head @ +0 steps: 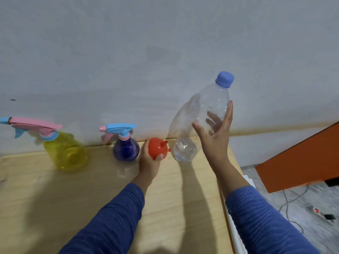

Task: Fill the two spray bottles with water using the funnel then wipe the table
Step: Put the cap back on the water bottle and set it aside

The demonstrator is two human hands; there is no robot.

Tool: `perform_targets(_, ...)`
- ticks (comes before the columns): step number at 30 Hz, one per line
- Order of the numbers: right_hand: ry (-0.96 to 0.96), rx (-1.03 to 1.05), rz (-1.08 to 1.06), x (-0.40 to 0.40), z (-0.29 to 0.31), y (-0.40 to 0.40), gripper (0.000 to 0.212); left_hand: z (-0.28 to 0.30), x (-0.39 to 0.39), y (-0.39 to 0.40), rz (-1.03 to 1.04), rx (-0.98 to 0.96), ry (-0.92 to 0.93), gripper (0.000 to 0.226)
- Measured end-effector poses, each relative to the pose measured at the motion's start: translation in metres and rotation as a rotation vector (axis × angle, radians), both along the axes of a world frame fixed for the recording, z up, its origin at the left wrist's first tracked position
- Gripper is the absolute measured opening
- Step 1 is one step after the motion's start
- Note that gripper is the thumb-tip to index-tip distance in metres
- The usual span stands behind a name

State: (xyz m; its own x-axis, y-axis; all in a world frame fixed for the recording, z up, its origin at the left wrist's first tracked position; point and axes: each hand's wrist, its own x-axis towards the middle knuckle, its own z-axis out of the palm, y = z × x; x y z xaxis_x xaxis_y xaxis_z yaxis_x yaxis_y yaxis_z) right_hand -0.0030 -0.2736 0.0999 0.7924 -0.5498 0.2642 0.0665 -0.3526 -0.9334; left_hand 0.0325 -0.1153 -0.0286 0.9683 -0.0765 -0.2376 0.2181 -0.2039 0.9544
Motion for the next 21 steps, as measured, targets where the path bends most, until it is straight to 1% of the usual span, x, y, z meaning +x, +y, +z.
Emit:
perform_targets(3,-0.003,-0.001,0.003,0.006,-0.002,0.000,0.105,-0.001,0.003,-0.007,-0.025,0.123,-0.059,0.075)
perform_targets(6,0.000,-0.005,0.022,0.014,-0.003,-0.002,0.105,-0.001,0.003,-0.011,0.011,0.276,-0.132,0.075)
perform_targets(10,0.006,-0.039,0.048,0.020,-0.002,-0.009,0.107,0.000,-0.002,-0.015,0.052,0.398,-0.114,0.075)
perform_targets(15,0.058,-0.069,0.072,0.020,-0.001,-0.015,0.112,0.004,-0.001,-0.022,0.029,0.592,-0.069,0.073)
perform_targets(19,0.157,-0.043,0.111,0.014,-0.004,-0.019,0.125,0.011,-0.001,-0.026,0.026,0.583,-0.011,0.082)
perform_targets(21,0.221,-0.030,0.128,0.005,-0.011,-0.023,0.125,0.015,-0.004,-0.026,0.019,0.572,0.032,0.086)
